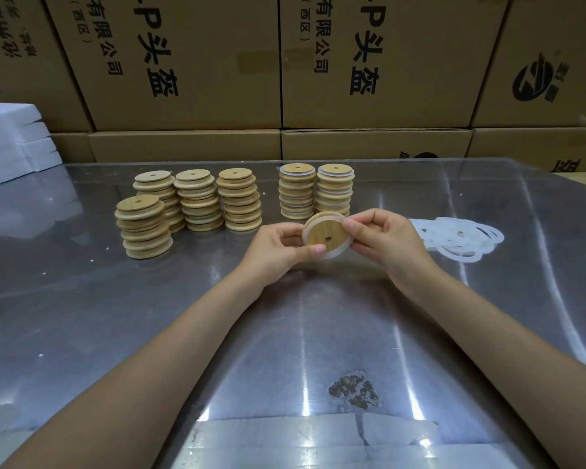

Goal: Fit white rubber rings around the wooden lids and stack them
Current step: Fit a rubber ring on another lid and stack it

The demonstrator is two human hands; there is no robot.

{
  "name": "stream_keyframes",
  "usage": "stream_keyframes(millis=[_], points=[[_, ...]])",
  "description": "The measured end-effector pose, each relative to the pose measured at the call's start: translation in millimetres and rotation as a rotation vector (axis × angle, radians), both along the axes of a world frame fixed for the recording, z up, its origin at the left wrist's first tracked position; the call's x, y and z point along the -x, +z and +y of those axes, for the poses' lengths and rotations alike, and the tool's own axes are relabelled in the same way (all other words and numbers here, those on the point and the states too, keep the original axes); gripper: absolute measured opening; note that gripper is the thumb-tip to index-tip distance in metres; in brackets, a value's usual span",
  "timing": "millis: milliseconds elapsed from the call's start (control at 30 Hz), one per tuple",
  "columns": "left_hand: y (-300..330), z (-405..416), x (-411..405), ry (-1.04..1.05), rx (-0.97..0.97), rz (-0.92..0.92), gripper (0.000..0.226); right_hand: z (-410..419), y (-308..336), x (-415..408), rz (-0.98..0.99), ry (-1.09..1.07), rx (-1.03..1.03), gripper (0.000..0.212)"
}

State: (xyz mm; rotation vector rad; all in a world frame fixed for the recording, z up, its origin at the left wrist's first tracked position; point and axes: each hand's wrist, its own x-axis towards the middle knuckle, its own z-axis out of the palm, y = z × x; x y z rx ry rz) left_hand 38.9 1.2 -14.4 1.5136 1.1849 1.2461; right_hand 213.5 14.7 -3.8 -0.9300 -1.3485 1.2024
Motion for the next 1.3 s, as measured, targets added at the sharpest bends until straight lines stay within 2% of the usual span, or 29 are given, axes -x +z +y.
stream_keyframes(millis=[233,333,400,467,667,733,900,1067,1167,1300], points=[[-1.8,1.5,-2.5,0.023,-0.096,0.067,0.023,-0.6,-3.6,5.9,-0.063,-0.062,-0.152,0.01],[-2.1,2.6,-5.4,0.045,-0.179,0.222,0.03,-0.2,-5.4,7.4,-0.082,-0.079,-0.241,0.012],[-3.7,3.2,-5.4,0.092,-0.255,0.394,0.032,-1.8,-6.4,10.0,-0.17,-0.077,-0.336,0.014],[-3.3,2.3,-3.9,0.121,-0.291,0.478,0.029,-3.8,-6.8,13.7,-0.224,-0.053,-0.38,0.016],[0.9,5.2,-2.7,0.093,-0.254,0.306,0.033,-5.4,0.8,15.8,0.004,0.06,-0.259,0.014],[-0.3,3.4,-4.6,0.064,-0.244,0.259,0.039,-6.2,2.8,15.5,-0.017,0.046,-0.282,0.013],[-1.0,4.3,-4.8,-0.009,-0.19,0.02,0.034,-7.3,0.2,15.6,-0.139,-0.065,-0.389,0.013],[0.7,3.3,-5.8,0.026,-0.263,0.184,0.038,-7.3,-3.8,15.5,-0.173,-0.088,-0.38,0.016],[2.6,4.4,-3.4,-0.001,-0.236,0.108,0.045,-7.1,-2.5,17.9,-0.051,-0.026,-0.272,0.017],[2.8,1.7,-3.6,-0.037,-0.176,0.014,0.038,-6.7,0.2,17.6,0.023,0.008,-0.205,0.016]])
